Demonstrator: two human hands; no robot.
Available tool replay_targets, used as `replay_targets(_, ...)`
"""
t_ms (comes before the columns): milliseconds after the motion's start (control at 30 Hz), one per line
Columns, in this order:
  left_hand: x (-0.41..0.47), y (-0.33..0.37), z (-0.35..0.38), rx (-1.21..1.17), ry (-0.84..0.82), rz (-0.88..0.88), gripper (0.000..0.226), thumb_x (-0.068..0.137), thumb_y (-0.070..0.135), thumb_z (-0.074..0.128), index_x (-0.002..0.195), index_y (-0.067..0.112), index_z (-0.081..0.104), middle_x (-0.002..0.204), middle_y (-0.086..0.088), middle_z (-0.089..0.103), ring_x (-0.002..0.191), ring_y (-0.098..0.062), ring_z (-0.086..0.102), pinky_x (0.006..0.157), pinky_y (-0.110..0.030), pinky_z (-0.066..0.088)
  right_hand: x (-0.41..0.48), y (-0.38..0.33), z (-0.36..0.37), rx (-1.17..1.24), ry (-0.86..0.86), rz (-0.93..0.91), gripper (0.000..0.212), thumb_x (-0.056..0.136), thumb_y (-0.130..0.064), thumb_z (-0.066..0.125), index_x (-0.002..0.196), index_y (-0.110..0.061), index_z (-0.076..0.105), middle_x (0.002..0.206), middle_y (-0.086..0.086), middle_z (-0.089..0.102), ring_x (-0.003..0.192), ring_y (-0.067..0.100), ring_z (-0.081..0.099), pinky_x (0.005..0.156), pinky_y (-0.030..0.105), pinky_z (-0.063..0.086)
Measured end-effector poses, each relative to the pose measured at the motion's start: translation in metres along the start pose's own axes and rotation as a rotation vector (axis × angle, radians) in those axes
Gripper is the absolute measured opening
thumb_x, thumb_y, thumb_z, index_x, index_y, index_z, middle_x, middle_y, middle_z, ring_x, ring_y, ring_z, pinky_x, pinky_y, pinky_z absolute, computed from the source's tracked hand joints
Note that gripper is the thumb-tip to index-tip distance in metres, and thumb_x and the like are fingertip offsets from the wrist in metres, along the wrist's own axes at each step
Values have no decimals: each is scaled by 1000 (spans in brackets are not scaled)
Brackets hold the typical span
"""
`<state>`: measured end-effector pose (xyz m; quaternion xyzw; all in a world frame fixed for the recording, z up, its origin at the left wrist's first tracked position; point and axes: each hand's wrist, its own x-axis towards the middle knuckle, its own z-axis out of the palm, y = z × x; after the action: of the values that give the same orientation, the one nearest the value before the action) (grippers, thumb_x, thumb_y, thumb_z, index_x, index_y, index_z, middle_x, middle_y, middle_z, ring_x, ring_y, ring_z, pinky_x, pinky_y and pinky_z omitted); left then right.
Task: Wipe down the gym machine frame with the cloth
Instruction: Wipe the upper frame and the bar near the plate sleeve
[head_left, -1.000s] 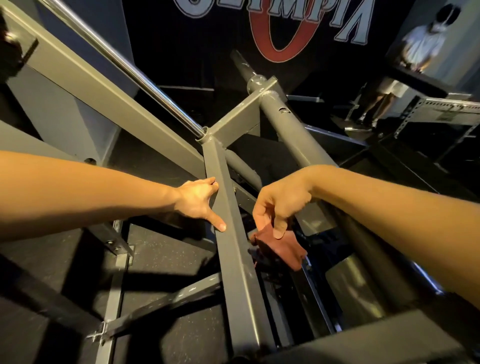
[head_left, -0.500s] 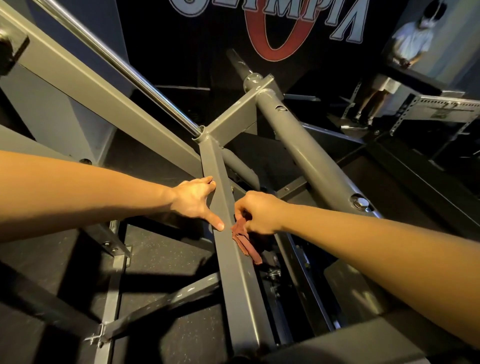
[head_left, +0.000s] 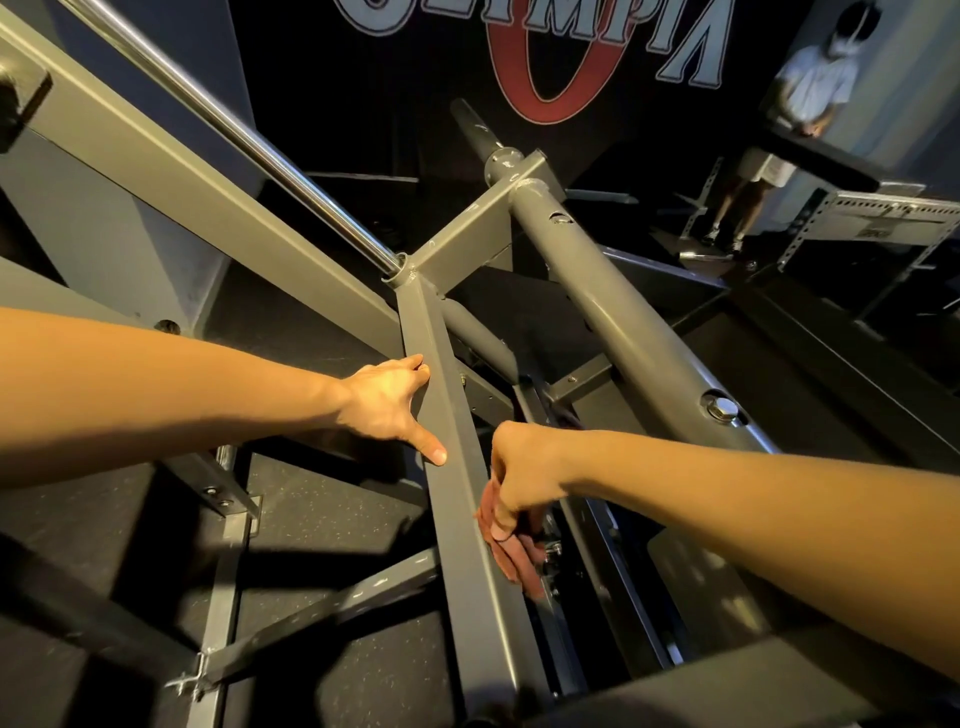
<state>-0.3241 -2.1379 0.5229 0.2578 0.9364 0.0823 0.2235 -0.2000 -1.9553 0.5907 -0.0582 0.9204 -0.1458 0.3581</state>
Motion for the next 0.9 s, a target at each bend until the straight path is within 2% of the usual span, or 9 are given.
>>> replay_targets(167, -2, 2, 0, 14, 2, 1, 140, 62, 82, 74, 164, 12, 8, 172, -5, -3, 158, -25, -2, 128, -44, 14, -16, -8, 7, -34, -85, 29, 32, 78, -7, 85, 70, -15, 56, 75, 1, 62, 90, 26, 68, 77, 29, 58)
replay_targets(267, -3, 5, -1, 6, 4, -7, 138, 63, 80, 75, 164, 12, 10, 172, -5, -3, 158, -26, -2, 128, -45, 15, 3, -11, 0, -60, 167, 13, 24, 79, -21, 87, 86, -9, 67, 89, 8, 70, 91, 25, 70, 84, 38, 61)
replay_targets(367, -5, 6, 0, -11, 0, -13, 137, 65, 78, 75, 164, 13, 7, 172, -4, -5, 158, -26, -3, 127, -44, 12, 21, -13, -10, 17, 373, 32, 39, 76, -31, 90, 100, -8, 68, 91, 5, 72, 87, 21, 70, 81, 38, 62)
replay_targets(467, -6, 7, -3, -6, -2, -5, 134, 66, 76, 76, 164, 12, 9, 172, -5, -3, 158, -26, -1, 127, -44, 14, 10, -14, -7, -16, 194, 42, 33, 81, -22, 85, 103, -5, 67, 98, 11, 70, 92, 25, 69, 76, 33, 60)
replay_targets(567, -7, 8, -4, 1, -7, -6, 136, 65, 76, 75, 164, 12, 8, 172, -4, -3, 158, -26, -1, 127, -43, 13, -7, -14, 7, -38, -124, 89, 44, 79, -8, 85, 116, 5, 64, 98, 16, 67, 106, 38, 69, 93, 44, 58)
replay_targets(633, -7, 7, -3, -4, -7, -12, 137, 64, 77, 76, 164, 13, 6, 172, -4, -4, 158, -26, 0, 127, -42, 13, -9, -16, 11, -23, -179, 100, 51, 78, -4, 85, 123, 4, 62, 102, 16, 68, 108, 39, 68, 98, 47, 56)
replay_targets(700, -6, 7, -2, -3, -5, -12, 139, 63, 78, 76, 164, 12, 7, 172, -4, -3, 158, -25, 0, 127, -42, 14, -3, -18, 6, -36, -82, 76, 47, 80, -10, 85, 121, 0, 64, 111, 17, 70, 105, 35, 69, 94, 42, 58)
replay_targets(767, -5, 6, -2, -6, -9, -7, 139, 62, 78, 76, 163, 11, 8, 172, -5, -3, 158, -25, -2, 128, -43, 13, 8, -19, -3, -87, 96, 59, 39, 81, -19, 85, 112, -3, 68, 105, 14, 71, 98, 28, 70, 87, 38, 60)
replay_targets(900, -4, 5, 0, -10, 2, 16, 137, 63, 77, 77, 163, 10, 11, 172, -7, -4, 158, -26, -4, 128, -44, 13, 49, -16, -28, -41, 345, 24, 43, 73, -33, 92, 100, -8, 69, 91, 7, 72, 89, 23, 71, 82, 39, 62)
